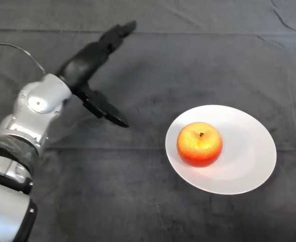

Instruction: Move the apple to the plate

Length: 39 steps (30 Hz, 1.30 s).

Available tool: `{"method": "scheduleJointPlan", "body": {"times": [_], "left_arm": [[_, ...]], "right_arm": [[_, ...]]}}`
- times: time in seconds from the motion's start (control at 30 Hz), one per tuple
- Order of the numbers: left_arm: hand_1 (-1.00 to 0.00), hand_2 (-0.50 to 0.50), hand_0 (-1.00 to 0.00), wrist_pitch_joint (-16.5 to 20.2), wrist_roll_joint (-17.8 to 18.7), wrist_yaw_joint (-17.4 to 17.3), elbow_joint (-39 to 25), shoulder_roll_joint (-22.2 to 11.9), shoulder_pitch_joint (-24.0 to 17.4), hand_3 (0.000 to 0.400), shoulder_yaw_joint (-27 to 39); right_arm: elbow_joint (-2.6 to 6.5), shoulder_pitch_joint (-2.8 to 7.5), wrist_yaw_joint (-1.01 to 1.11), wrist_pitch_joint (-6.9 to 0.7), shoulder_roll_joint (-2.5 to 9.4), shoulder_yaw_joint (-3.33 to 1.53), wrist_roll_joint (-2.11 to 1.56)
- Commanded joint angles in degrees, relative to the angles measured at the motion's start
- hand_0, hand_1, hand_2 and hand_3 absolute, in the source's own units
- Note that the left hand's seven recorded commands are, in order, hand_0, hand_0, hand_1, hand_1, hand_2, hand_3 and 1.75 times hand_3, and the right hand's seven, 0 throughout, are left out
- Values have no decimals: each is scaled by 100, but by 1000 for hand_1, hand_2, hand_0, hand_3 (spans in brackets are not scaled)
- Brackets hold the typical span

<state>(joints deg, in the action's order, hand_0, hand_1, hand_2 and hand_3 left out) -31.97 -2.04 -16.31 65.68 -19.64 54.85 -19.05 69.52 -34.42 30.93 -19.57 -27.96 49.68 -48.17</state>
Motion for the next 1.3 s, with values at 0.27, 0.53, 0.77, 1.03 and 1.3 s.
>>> {"method": "scheduleJointPlan", "body": {"times": [0.27, 0.53, 0.77, 1.03, 1.3], "left_arm": [[0, 0, 0, 3, 342, 137, 276, -494, -612, 0, 550], [0, 0, 0, 52, 492, 144, 328, -625, -1000, 0, 862], [0, 0, 0, 113, 674, 98, 335, -789, -1232, 0, 1181], [0, 0, 0, 123, 1052, 52, 333, -933, -1578, 0, 1701], [0, 0, 0, 233, 1603, 73, 367, -929, -1873, 0, 2360]], "right_arm": [[3, 1, -10, 21, -67, 70, 7], [-3, 2, -12, 21, -65, 69, 8], [-7, 4, -14, 21, -63, 68, 8], [-13, 6, -17, 20, -61, 68, 8], [-17, 7, -19, 20, -59, 67, 8]]}}
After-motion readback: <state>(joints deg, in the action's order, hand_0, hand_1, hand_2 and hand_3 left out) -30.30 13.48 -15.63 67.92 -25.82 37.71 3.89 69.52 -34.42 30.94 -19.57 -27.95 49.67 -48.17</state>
